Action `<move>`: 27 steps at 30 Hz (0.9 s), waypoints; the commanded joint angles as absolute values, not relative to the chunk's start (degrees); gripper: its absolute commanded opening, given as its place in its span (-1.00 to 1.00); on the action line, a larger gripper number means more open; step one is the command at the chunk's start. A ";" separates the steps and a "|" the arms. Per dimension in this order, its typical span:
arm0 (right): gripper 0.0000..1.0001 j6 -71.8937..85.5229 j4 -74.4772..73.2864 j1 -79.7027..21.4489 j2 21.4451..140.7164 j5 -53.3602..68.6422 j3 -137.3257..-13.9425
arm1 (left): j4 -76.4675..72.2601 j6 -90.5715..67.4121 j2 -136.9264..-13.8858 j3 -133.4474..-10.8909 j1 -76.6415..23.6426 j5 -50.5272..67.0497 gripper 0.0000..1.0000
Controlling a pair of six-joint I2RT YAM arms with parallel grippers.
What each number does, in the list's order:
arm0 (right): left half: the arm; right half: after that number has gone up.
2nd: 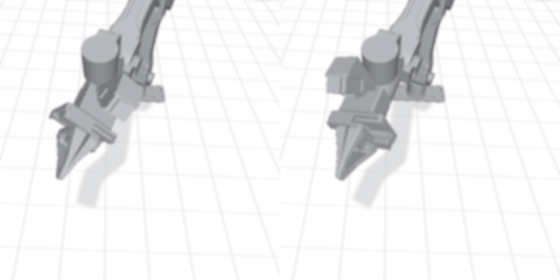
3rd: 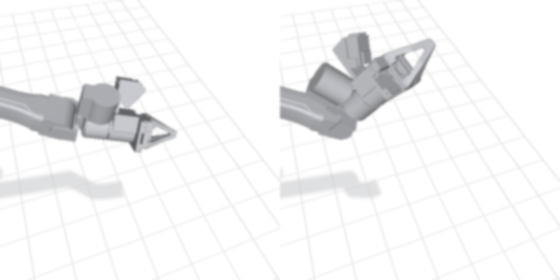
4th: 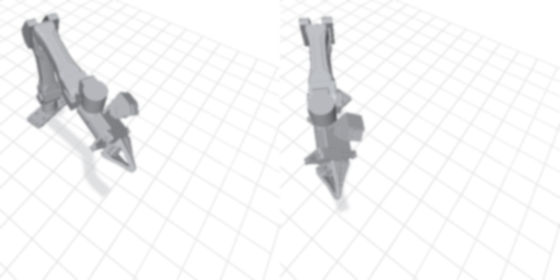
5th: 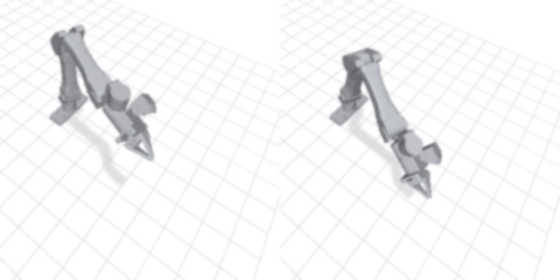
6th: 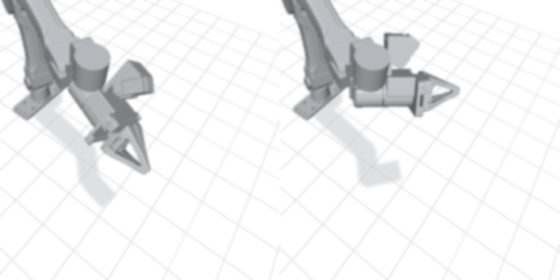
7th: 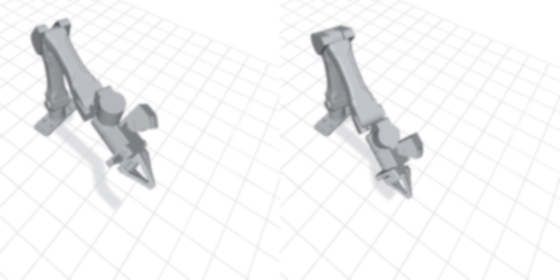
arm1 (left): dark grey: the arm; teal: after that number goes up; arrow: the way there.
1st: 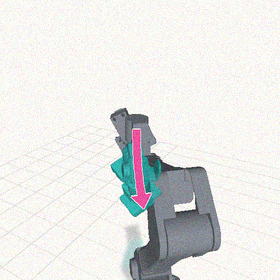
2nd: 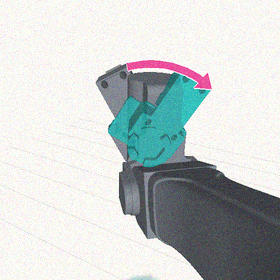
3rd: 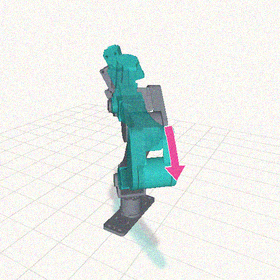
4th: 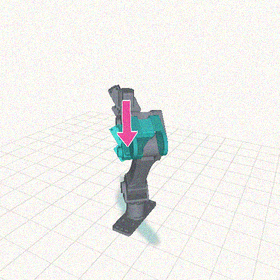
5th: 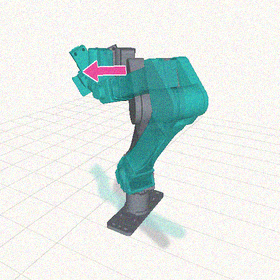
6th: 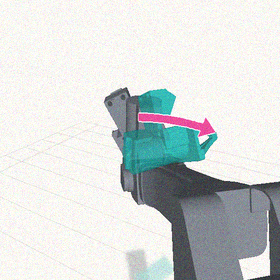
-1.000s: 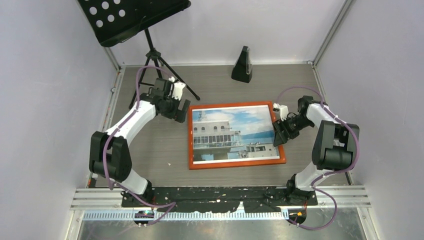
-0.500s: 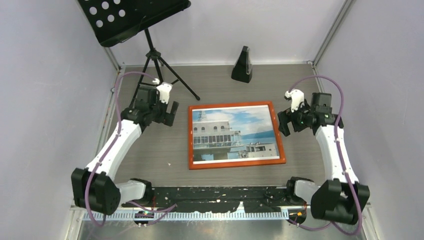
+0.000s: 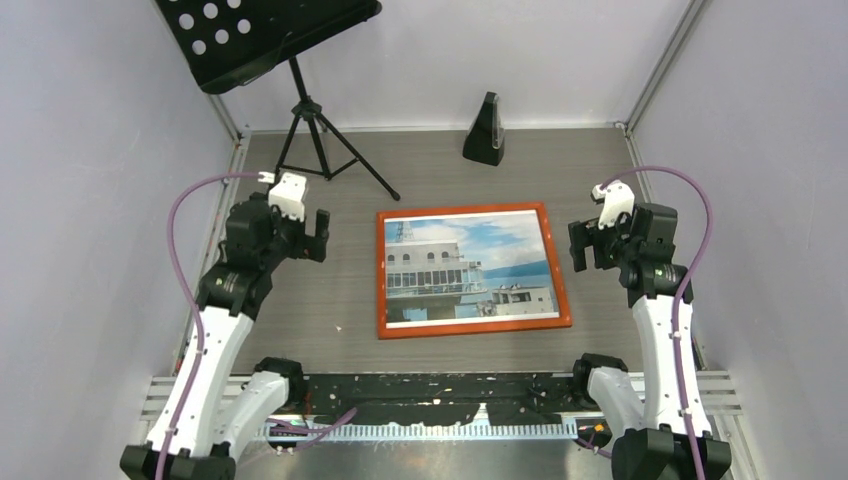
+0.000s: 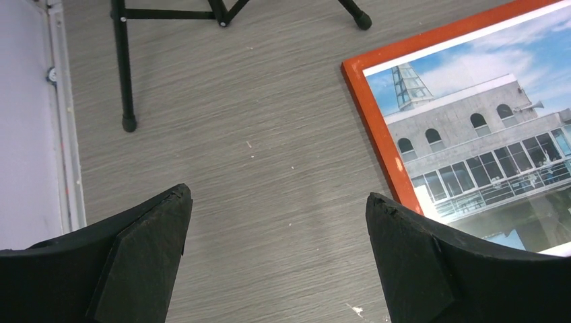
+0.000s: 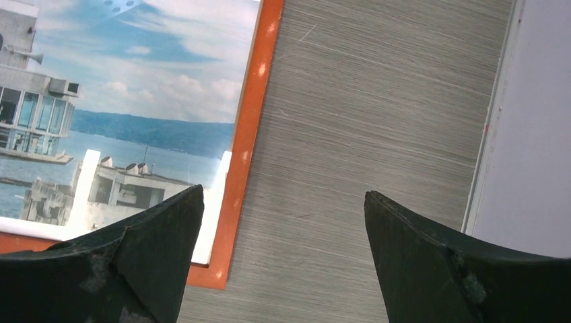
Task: Put the photo into the frame
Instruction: Reset both arms
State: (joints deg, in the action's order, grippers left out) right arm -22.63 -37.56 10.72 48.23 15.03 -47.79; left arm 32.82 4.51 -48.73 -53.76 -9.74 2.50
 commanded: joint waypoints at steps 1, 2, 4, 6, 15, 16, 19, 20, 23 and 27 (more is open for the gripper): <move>0.91 -18.19 -34.73 10.91 47.42 12.01 -48.48 | 27.52 2.80 -42.84 -50.27 -9.40 0.53 0.99; 0.91 -17.58 -34.85 10.97 47.28 11.64 -48.64 | 26.46 2.68 -41.36 -49.22 -9.40 0.47 0.99; 0.91 -17.23 -34.93 11.04 46.83 11.06 -48.59 | 22.93 2.42 -38.55 -46.41 -9.40 0.51 0.99; 0.91 -17.12 -34.79 11.00 46.05 10.07 -48.34 | 19.62 2.22 -36.06 -43.23 -9.40 0.50 0.99; 0.91 -18.95 -32.83 12.55 39.44 9.04 -45.25 | 13.54 2.71 -32.46 -38.31 -8.70 1.99 0.99; 0.91 -19.01 -32.53 12.96 39.06 9.01 -45.08 | 13.10 2.83 -32.20 -37.88 -8.48 2.29 0.99; 0.91 -19.16 -32.16 13.50 37.85 8.70 -44.78 | 12.87 3.46 -31.60 -37.02 -7.60 2.45 0.99; 0.91 -19.16 -32.06 13.72 37.74 8.66 -44.76 | 12.84 3.71 -31.38 -36.68 -7.37 2.46 0.99; 0.91 -19.39 -31.84 14.02 36.79 8.45 -44.59 | 12.29 4.60 -31.01 -35.53 -6.74 3.07 0.99; 0.91 -19.95 -31.21 14.25 35.11 8.49 -43.82 | 11.70 5.16 -31.48 -34.76 -6.29 3.62 0.99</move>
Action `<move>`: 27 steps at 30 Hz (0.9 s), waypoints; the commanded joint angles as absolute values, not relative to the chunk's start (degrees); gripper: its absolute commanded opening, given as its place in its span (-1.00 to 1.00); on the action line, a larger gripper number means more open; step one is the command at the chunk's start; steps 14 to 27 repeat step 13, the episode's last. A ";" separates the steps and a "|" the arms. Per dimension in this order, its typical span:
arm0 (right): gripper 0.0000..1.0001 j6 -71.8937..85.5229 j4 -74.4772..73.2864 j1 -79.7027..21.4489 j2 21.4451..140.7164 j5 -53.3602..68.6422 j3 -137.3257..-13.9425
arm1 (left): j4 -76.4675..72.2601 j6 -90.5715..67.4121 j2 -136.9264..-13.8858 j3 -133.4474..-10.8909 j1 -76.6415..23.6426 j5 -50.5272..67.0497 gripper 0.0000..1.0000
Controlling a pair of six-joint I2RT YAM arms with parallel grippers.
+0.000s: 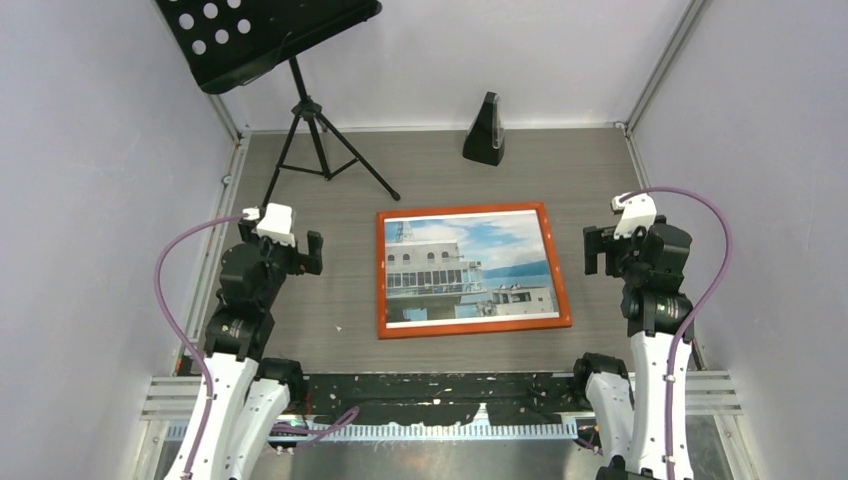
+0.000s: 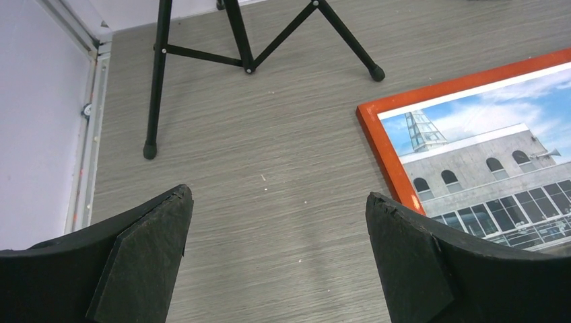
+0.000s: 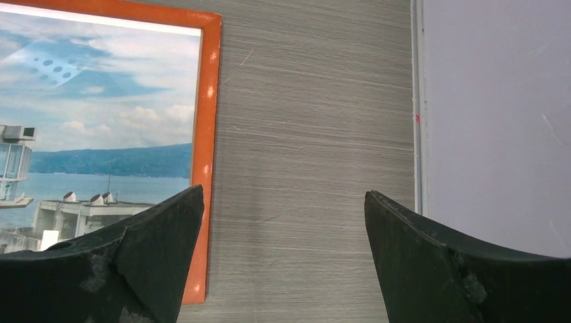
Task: Put the photo into the frame
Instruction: Reset both arms
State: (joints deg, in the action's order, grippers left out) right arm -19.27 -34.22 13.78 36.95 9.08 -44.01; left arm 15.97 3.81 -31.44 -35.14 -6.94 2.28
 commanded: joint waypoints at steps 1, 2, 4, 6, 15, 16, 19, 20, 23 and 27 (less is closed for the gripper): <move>0.91 -20.08 -31.16 14.33 34.84 8.46 -43.65 | 11.67 5.28 -31.72 -34.76 -6.25 3.79 0.99; 0.91 -20.19 -31.19 14.44 34.73 8.51 -43.67 | 11.69 5.34 -31.85 -34.73 -6.24 3.89 0.99; 0.91 -20.40 -31.16 14.67 34.53 8.69 -43.48 | 11.77 5.53 -32.05 -34.78 -6.22 4.04 0.99; 0.91 -20.55 -31.12 14.76 34.50 8.63 -43.45 | 11.86 5.68 -32.05 -34.75 -6.18 4.14 0.99; 0.91 -20.89 -30.97 15.06 34.55 8.47 -43.19 | 12.00 5.93 -32.72 -34.69 -5.76 4.77 0.99; 0.91 -20.89 -30.97 15.06 34.55 8.47 -43.19 | 12.00 5.93 -32.72 -34.69 -5.76 4.77 0.99; 0.91 -20.89 -30.97 15.06 34.55 8.47 -43.19 | 12.00 5.93 -32.72 -34.69 -5.76 4.77 0.99; 0.91 -20.89 -30.97 15.06 34.55 8.47 -43.19 | 12.00 5.93 -32.72 -34.69 -5.76 4.77 0.99; 0.91 -20.89 -30.97 15.06 34.55 8.47 -43.19 | 12.00 5.93 -32.72 -34.69 -5.76 4.77 0.99; 0.91 -20.89 -30.97 15.06 34.55 8.47 -43.19 | 12.00 5.93 -32.72 -34.69 -5.76 4.77 0.99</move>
